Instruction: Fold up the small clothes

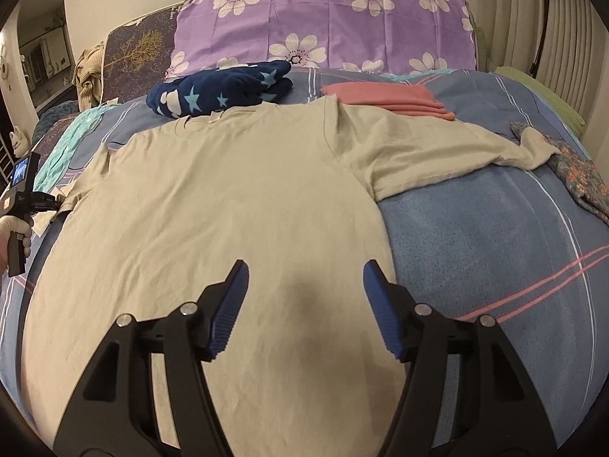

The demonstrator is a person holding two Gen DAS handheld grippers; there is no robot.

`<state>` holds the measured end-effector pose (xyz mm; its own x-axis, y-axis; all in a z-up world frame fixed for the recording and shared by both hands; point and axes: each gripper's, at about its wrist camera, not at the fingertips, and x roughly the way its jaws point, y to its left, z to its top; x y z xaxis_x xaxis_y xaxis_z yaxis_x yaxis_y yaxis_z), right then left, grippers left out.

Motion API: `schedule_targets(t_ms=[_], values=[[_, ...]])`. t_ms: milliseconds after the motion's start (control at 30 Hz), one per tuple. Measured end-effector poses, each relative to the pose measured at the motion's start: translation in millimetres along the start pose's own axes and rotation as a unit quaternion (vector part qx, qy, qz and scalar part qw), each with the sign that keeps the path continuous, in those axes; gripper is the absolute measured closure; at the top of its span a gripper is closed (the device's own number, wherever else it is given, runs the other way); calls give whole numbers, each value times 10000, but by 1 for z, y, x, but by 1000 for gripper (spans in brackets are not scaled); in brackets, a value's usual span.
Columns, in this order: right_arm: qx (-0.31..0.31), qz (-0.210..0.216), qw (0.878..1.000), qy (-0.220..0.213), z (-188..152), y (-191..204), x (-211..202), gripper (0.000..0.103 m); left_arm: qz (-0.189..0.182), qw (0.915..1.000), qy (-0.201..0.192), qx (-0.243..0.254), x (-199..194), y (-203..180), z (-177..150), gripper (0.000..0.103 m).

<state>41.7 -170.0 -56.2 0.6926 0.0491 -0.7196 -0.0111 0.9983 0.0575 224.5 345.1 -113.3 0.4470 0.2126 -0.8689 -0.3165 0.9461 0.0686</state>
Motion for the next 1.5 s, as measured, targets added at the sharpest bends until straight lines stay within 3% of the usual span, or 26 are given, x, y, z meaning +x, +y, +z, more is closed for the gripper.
schedule_targets(t_ms=[100,200,367,500,700,867,1000,1167,1200,1233,1300,1400,1500], values=[[-138,54,9998,-91,7,5,0,38,-450,9987,-229,20,-37,-15,11,101],[-209,166,9995,-163,13,11,1,38,-1068,9922,-547,338,-86,-52,17,101],[-322,589,9977,-121,22,19,4,38,-1873,9690,-976,1285,-161,-146,15,101],[-457,943,9945,-69,30,23,3,38,-2344,9504,-953,1807,-183,-215,6,101],[-490,1112,9926,-57,31,15,4,38,-2670,9299,-779,2409,-184,-291,-6,101],[-559,1908,9797,239,45,15,24,39,-2843,9155,-628,2778,-183,-332,-23,101],[-614,2396,9679,447,64,28,49,38,-2856,9108,-470,2946,-178,-351,-32,101],[-240,2616,9627,640,89,47,89,34,-2927,9079,-340,2983,-176,-357,-38,101],[-157,2655,9619,633,93,52,95,39,-2950,9071,-332,2985,-177,-358,-39,101],[-100,2720,9603,609,95,54,97,64,-2977,9060,-337,2991,-179,-359,-39,101],[176,2836,9564,676,98,48,101,98,-3016,9044,-386,2994,-184,-359,-39,101],[460,2703,9605,475,101,28,88,98,-3162,8997,-484,2970,-192,-362,-36,101],[578,2474,9665,364,102,6,78,98,-3433,8893,-524,2974,-200,-372,-35,100]])
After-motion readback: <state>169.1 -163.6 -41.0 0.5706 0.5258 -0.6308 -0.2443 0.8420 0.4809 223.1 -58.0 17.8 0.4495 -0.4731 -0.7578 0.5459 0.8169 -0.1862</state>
